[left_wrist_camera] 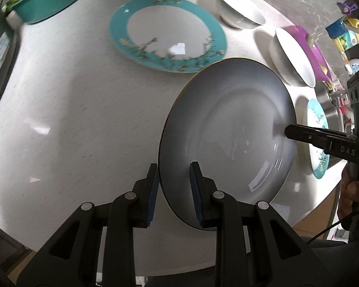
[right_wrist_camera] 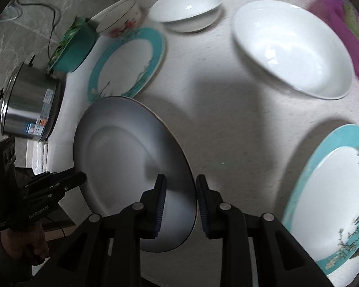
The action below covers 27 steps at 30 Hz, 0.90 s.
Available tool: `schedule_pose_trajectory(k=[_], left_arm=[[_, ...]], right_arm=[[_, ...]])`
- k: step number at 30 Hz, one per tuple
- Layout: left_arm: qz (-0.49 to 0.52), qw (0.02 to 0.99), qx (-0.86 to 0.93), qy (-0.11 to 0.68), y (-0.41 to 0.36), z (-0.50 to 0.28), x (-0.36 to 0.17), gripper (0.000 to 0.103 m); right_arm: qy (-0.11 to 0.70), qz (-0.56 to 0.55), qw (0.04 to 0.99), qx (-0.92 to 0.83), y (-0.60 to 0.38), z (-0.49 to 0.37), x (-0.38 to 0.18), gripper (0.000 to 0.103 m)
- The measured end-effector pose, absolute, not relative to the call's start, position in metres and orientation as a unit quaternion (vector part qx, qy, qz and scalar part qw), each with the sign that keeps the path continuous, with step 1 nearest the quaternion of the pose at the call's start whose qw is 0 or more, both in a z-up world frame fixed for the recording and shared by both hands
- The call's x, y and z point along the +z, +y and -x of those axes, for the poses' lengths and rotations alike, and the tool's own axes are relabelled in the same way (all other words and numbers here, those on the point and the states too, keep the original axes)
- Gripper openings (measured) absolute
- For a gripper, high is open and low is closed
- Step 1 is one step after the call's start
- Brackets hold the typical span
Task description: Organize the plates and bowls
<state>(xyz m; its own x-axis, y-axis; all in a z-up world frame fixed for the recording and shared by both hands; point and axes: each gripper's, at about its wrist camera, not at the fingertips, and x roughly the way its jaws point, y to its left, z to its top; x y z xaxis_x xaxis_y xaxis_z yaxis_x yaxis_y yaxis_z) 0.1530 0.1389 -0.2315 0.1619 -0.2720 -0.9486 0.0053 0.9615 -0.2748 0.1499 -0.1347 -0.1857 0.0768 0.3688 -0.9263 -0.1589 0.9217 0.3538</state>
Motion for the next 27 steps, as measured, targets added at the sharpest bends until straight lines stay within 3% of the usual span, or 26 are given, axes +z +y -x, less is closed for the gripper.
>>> schedule_pose_trajectory(k=[27], left_arm=[[0.089,0.746,-0.094,0.653,0.188,-0.132,-0.261,0.025]], right_arm=[[0.681,-0.079,0.709,0.165,-0.089,-0.13,-0.225,0.028]])
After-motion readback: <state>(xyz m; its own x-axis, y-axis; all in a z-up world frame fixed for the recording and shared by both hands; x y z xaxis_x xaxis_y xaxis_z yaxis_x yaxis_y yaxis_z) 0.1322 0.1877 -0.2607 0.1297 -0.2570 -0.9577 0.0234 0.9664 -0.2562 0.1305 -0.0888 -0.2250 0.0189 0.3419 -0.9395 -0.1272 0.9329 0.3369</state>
